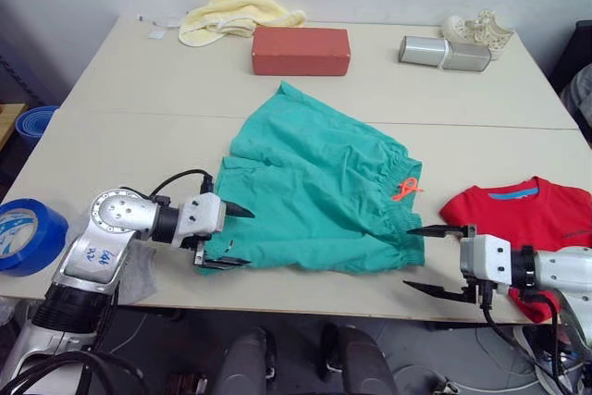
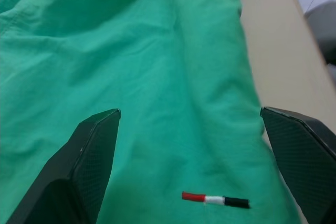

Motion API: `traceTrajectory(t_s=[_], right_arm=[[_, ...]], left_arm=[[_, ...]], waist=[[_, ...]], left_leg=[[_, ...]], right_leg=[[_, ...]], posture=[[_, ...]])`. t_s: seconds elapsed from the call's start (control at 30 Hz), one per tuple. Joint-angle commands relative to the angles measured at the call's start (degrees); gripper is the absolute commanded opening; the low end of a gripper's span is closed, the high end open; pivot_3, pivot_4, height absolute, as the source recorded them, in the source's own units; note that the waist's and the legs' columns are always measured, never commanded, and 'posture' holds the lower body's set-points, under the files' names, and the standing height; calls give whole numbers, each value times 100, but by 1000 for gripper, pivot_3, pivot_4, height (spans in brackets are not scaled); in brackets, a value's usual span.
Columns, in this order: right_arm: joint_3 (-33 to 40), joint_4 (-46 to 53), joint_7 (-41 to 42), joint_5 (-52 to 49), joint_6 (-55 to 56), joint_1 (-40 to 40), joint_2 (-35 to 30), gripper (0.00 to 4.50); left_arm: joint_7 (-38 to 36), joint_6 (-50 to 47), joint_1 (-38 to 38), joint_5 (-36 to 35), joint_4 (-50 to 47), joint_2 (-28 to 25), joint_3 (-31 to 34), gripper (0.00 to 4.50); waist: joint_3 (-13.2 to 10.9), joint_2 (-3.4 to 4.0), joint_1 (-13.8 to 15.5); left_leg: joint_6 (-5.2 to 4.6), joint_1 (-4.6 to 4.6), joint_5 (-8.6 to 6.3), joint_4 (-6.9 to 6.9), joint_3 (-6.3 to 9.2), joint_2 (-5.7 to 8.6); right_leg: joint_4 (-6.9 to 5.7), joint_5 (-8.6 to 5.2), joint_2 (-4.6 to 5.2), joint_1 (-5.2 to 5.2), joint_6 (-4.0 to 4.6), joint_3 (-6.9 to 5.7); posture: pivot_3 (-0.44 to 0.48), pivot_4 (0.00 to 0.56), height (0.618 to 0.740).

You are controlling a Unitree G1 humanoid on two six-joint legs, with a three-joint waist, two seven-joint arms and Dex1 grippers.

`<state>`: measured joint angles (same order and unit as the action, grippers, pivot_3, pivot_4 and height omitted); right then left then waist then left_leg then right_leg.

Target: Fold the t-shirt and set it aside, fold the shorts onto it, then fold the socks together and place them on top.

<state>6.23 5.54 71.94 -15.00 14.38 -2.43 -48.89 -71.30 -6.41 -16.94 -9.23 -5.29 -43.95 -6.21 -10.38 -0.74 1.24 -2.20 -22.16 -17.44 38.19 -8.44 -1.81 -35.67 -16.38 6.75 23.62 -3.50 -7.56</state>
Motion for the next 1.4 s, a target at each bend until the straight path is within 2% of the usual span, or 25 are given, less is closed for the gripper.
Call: traceTrajectory(t_s=[0.03, 0.2, 0.3, 0.43, 0.6, 0.77, 0.93, 1.0, 1.03, 1.07, 1.13, 1.2, 1.33, 1.4], right_arm=[[-192, -355, 105, 169, 418, 211, -32, 2907], [-503, -912, 140, 481, 759, 573, -72, 1040], [-539, -926, 77, 454, 817, 573, -52, 59], [-377, -623, 169, 140, 826, 183, -172, 0], [-16, -204, 274, -330, 847, -541, -371, 0], [358, 197, 333, -637, 686, -1384, -505, 0], [509, 104, 134, -317, 642, -1823, -543, 0], [527, 83, 117, -291, 657, -1923, -551, 0], [558, 151, 120, -383, 565, -2004, -548, 0], [647, 361, 172, -705, 359, -2113, -543, 0], [968, 1005, 253, -1881, -512, -2356, -581, 0], [1241, 1269, 98, -2474, -1385, -2369, -726, 0], [1557, 1361, -325, -3390, -2817, -1889, -962, 0], [1540, 1242, -615, -3828, -3551, -1340, -1049, 0]], left_arm=[[205, -106, 157, 227, -231, -200, -51, 3910], [341, -127, 196, 468, -15, -351, -155, 2281], [194, -262, 312, 294, -74, -436, -130, 1382], [-302, -716, 502, -382, -425, -670, 30, 148], [-1064, -1232, 860, -1398, -936, -1065, 235, 68], [-1230, -1522, 937, -1689, -1205, -1239, 215, 68], [-1291, -1993, 949, -1990, -1475, -1397, 213, 68], [-1393, -2418, 951, -2154, -1625, -1644, 160, 68], [-1558, -2877, 959, -2354, -1730, -1945, 112, 68], [-1589, -3150, 761, -2449, -1589, -2052, 143, 68], [-1472, -3557, -81, -2707, -996, -1897, 252, 68], [-1642, -3588, -767, -2687, -565, -1802, 126, 68], [-1910, -3135, -2093, -2105, 597, -1363, -435, 68], [-1784, -2902, -2952, -1846, 1561, -828, -614, 68]], waist=[[0, 0, -4], [-2, 3, -9], [-1, 4, -9], [-1, 5, -9], [-3, 8, -8], [-4, 12, 14], [-4, 12, 0], [-4, 13, -8], [-4, 13, -8], [-6, 13, -3], [-11, 29, 53], [-12, 28, 53], [-9, 21, 29], [-10, 20, 30]], left_leg=[[3, 0, 0, -1, 0, -3], [4, 2, 2, 2, -6, -5], [4, 5, 2, 3, -6, -5], [9, 5, 1, 1, -4, -9], [11, 4, 0, 1, -5, -10], [12, 6, -1, 0, 1, -10], [14, 6, -2, -1, 1, -11], [14, 7, -2, -1, 0, -11], [16, 7, -3, -2, 0, -12], [16, 7, -3, -2, 0, -13], [20, 8, -2, -3, 2, -16], [11, -1, 6, 1, 16, -9], [6, 4, 5, 4, 15, -6], [6, -1, 7, 5, 14, -4]], right_leg=[[0, -2, -4, 0, 2, -2], [-3, -2, -8, 0, 3, -3], [-8, -2, -7, 0, 3, -1], [-10, -4, -7, 1, 7, -2], [-7, -6, -8, 0, 8, -2], [-5, -6, -7, -3, 9, -2], [-4, -7, -8, -2, 11, -1], [-6, -8, -9, -1, 12, 1], [-5, -9, -10, -2, 13, 1], [-7, -10, -11, -1, 15, 1], [-8, -12, -14, 0, 18, 0], [-9, -11, -15, 0, 15, -3], [-8, -6, -11, -9, 9, 1], [-9, -6, -11, -2, 10, -1]], posture=[[0, 150, 740], [0, 150, 740], [0, 150, 740], [0, 150, 740], [0, 150, 740], [0, 150, 740], [0, 150, 740], [0, 150, 740], [0, 150, 740], [0, 150, 740], [0, 150, 740], [0, 150, 740], [0, 150, 740], [0, 150, 740]])
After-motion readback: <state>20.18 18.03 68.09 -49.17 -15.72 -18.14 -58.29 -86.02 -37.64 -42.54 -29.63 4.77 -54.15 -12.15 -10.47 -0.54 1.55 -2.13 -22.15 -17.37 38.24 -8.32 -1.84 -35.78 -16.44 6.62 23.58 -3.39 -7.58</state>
